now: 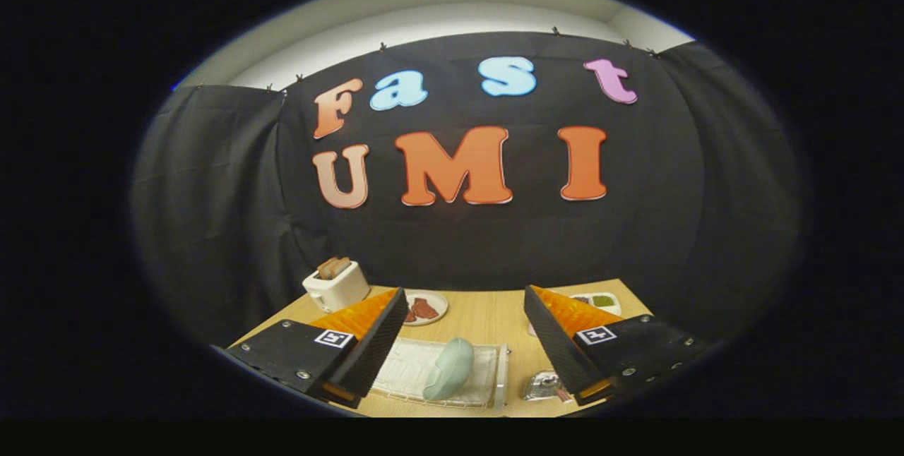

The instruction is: Take the plate from the dish rack, then take the spoon from the basket and place it into the plate.

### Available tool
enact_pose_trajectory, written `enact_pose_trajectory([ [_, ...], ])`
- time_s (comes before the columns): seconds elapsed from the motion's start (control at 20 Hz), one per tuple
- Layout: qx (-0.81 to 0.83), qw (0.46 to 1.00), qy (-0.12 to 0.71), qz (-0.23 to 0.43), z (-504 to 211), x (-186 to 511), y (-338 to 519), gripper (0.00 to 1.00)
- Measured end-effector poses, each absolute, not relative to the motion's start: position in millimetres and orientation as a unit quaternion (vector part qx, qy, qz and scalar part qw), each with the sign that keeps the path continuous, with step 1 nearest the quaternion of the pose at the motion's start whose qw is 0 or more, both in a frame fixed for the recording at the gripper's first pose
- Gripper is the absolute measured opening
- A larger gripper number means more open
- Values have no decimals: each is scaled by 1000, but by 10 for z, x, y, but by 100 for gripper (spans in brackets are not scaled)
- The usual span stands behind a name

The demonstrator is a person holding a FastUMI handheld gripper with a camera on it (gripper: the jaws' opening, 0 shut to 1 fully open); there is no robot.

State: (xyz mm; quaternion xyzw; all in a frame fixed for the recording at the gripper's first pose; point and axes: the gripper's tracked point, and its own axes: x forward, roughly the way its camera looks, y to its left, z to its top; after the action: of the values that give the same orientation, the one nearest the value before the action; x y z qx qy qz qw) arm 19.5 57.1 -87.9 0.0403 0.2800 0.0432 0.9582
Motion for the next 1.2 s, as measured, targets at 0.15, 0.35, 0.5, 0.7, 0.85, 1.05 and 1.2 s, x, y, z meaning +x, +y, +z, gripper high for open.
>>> enact_pose_trajectory([
  [0.15, 41, 934, 351, 54, -1215, 130, 671, 99],
  [0.35, 39, 911, 406, 65, -1476, 115, 767, 98],
  [0.5, 48, 889, 449, 71, -1681, 94, 823, 98],
  [0.7, 60, 855, 513, 57, -2016, 61, 822, 91],
  [0.85, 57, 827, 557, 50, -2222, -47, 815, 86],
  [1.05, 47, 793, 606, 39, -2484, -189, 766, 79],
  [1.2, 28, 777, 628, 38, -2644, -229, 769, 74],
])
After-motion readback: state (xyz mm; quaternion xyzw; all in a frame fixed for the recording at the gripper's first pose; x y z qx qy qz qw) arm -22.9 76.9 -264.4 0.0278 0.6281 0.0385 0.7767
